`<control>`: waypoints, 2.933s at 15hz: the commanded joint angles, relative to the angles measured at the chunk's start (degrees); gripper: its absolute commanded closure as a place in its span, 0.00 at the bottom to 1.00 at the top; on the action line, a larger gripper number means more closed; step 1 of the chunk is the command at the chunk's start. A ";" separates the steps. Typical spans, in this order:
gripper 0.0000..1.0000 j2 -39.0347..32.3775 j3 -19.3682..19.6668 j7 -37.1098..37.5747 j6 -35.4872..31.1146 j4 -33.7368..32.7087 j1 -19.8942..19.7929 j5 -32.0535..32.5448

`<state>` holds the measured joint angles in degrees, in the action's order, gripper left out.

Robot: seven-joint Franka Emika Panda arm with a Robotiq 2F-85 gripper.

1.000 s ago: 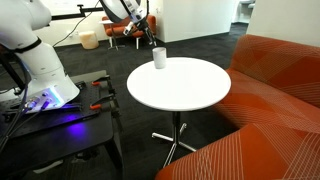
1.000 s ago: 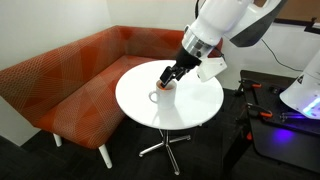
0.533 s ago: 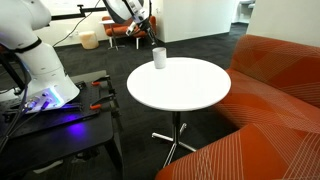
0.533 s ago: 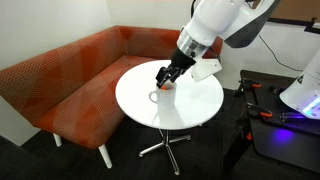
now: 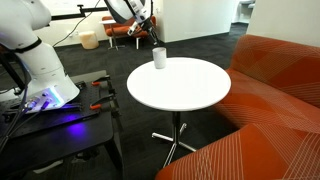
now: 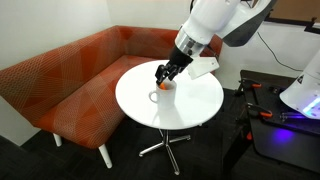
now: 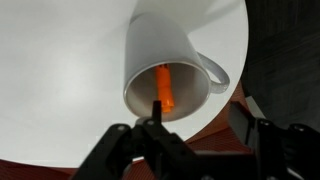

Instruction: Remove the marker from the cup and put it on the table

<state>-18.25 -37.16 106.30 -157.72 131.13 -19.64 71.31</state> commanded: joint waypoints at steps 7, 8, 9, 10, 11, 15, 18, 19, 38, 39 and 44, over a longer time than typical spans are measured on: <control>0.51 -1.33 0.88 1.50 3.15 -1.09 0.90 0.61; 0.51 -1.54 0.91 1.48 3.20 -1.13 0.91 0.57; 0.53 -1.70 0.94 1.50 3.22 -1.16 0.93 0.59; 0.56 -1.93 0.97 1.45 3.27 -1.21 0.94 0.56; 0.57 -2.12 1.03 1.48 3.34 -1.26 0.95 0.58; 0.59 -3.06 1.29 1.31 3.69 -1.66 1.02 0.62; 0.59 -3.95 1.69 1.24 4.06 -2.39 1.22 0.97; 0.59 -4.27 1.71 1.03 4.17 -2.66 1.21 0.87; 0.60 -8.83 6.36 -0.35 7.51 -7.81 7.43 4.70; 0.62 -8.88 6.37 -0.32 7.61 -7.85 7.48 4.88; 0.88 -8.85 6.35 -0.20 7.63 -7.83 7.54 5.46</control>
<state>-26.69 -31.37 105.77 -151.55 124.43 -12.98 75.46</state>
